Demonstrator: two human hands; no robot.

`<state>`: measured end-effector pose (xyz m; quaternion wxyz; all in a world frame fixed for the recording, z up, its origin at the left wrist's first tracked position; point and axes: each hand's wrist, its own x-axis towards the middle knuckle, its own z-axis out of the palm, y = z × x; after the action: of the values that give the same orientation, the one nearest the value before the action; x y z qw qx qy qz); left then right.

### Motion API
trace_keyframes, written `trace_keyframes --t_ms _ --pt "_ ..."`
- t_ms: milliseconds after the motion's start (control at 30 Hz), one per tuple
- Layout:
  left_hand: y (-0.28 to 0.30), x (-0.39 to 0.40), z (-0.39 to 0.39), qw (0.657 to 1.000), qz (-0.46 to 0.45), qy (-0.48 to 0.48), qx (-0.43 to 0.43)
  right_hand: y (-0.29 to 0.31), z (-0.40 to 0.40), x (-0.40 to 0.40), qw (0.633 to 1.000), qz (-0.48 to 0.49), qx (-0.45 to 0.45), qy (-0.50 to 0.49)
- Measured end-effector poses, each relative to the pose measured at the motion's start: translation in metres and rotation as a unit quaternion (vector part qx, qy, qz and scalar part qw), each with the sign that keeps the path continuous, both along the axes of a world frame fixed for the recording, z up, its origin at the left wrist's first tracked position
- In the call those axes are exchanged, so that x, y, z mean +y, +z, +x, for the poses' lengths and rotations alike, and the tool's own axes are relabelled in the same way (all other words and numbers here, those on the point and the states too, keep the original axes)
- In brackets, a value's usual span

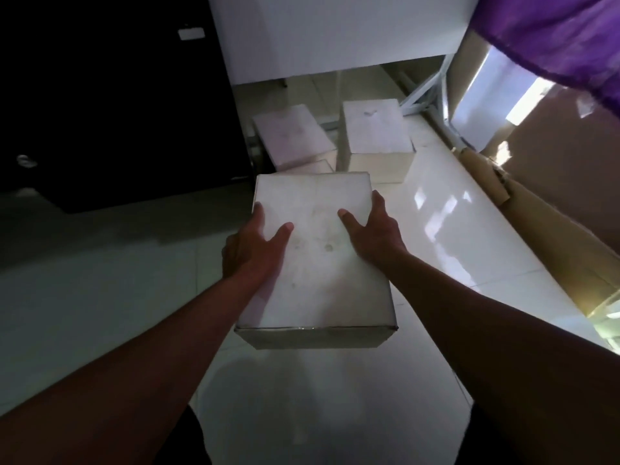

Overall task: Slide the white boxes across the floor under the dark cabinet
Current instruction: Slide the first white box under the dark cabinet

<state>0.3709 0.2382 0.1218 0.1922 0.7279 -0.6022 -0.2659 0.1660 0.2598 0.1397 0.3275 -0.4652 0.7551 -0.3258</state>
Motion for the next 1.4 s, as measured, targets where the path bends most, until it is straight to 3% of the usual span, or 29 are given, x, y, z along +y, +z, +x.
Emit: trace_keyframes --t_ms 200,533,1000,1400 --pt "-0.004 0.031 0.047 0.995 0.004 0.089 -0.049 -0.018 0.047 -0.006 0.996 0.007 -0.019 0.082" --pt "-0.024 0.054 0.131 0.989 0.005 0.139 -0.059 -0.049 0.135 -0.013 0.983 -0.022 -0.047 0.176" --pt "-0.135 0.002 0.185 0.988 0.022 0.147 -0.03 -0.165 0.194 -0.054 0.989 -0.04 -0.03 0.136" --pt "-0.188 -0.027 0.181 0.99 0.024 0.128 -0.054 -0.213 0.193 -0.077 0.99 -0.014 -0.007 0.139"
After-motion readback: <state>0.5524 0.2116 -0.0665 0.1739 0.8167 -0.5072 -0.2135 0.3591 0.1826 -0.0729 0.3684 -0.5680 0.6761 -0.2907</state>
